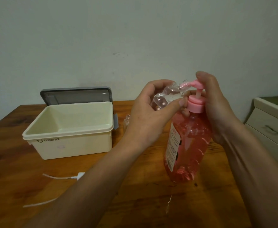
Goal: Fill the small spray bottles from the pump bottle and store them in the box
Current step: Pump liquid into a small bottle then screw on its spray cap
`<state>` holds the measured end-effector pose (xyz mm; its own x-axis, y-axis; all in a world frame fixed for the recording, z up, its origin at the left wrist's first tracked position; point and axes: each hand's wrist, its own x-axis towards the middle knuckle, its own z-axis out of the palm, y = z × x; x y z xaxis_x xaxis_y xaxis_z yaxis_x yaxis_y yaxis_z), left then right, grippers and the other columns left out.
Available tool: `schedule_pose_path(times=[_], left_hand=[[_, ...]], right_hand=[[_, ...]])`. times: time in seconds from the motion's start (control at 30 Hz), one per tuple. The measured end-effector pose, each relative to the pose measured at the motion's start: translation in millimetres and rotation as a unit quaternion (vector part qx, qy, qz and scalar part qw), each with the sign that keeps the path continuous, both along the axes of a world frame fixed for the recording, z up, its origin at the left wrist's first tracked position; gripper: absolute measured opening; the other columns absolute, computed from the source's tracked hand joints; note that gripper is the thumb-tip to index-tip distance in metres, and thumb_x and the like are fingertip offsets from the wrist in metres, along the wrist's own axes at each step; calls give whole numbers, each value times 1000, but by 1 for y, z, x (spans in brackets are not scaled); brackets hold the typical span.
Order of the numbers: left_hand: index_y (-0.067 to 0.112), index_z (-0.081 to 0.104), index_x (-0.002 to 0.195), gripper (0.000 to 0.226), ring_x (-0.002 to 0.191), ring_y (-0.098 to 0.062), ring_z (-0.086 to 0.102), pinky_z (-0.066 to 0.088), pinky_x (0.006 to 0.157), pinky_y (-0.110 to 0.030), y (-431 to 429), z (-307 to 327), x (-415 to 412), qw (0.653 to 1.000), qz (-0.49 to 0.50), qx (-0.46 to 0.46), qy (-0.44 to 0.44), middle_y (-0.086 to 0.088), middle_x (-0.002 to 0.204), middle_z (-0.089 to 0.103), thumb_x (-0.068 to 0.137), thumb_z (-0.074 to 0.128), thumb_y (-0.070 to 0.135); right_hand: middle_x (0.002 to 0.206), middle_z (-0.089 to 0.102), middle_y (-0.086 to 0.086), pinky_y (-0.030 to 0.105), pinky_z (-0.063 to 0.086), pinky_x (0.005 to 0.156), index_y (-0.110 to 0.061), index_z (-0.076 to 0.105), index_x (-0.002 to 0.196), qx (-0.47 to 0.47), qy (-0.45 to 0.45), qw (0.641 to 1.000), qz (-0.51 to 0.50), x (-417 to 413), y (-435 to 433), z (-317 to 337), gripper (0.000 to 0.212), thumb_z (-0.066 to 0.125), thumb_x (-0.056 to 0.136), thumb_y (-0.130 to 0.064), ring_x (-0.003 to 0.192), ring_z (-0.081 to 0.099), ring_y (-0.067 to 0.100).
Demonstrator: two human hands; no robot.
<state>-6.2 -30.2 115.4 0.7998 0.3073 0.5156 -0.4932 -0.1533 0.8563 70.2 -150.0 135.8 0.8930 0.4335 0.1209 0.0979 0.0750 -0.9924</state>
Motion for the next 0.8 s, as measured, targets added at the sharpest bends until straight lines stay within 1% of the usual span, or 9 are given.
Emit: schedule_pose_path(times=[0.1,0.2,0.37,0.43,0.5,0.57,0.63,0.67,0.8], left_hand=[[18,59,115,39,89,1,66,52,71,-11,0,0,0,1000,3,1,4,8,105,67,80,75,14],[19,59,116,39,88,1,66,51,70,-10,0,1,0,1000,7,0,6,8,106,67,80,75,15],[17,58,118,41,88,1,66,51,71,-11,1,3,-1,1000,6,4,7,7,107,66,80,75,13],[17,59,118,40,86,2,66,51,69,-10,2,3,0,1000,0,4,6,7,105,66,81,75,11],[18,59,117,39,86,0,67,51,69,-12,1,2,0,1000,-3,3,11,7,103,68,81,75,11],[18,60,115,37,84,-1,69,52,69,-13,0,1,0,1000,-13,-1,16,10,95,71,82,74,10],[17,59,115,36,79,0,69,53,68,-13,0,0,0,1000,-26,-4,18,14,85,72,83,73,8],[17,59,116,36,79,1,69,53,68,-13,0,1,0,999,-27,-5,17,14,86,72,84,73,9],[21,59,115,37,88,-1,67,52,69,-12,0,5,0,1000,-3,7,5,9,104,68,82,74,12]], right_hand=[[53,54,10,28,43,52,-12,62,62,-8,0,1000,-1,0,0,0,62,42,90,-64,44,49,21],[53,54,10,25,43,51,-10,61,67,-8,2,1000,-2,-1,0,1,62,41,91,-63,44,50,20],[50,54,9,22,44,48,-8,60,66,-15,2,1000,1,-3,0,3,62,39,92,-61,42,51,19],[49,55,9,23,44,47,-10,60,61,-18,-7,1000,-6,-3,1,3,60,38,93,-56,42,50,20],[48,55,8,25,42,48,-16,62,52,-21,-22,999,-16,-1,2,2,58,37,95,-47,42,49,20],[47,55,6,27,42,50,-18,63,46,-17,-21,999,-23,-1,2,1,60,37,95,-43,43,48,20],[46,55,7,27,42,50,-18,63,46,-12,-15,1000,-22,-1,1,1,61,38,94,-45,43,48,21],[47,55,7,26,43,50,-17,63,48,-12,-12,1000,-20,-2,1,1,60,39,94,-49,43,49,21],[49,55,8,26,45,52,-12,62,63,-13,4,1000,-4,-2,1,3,61,40,91,-62,43,52,20]])
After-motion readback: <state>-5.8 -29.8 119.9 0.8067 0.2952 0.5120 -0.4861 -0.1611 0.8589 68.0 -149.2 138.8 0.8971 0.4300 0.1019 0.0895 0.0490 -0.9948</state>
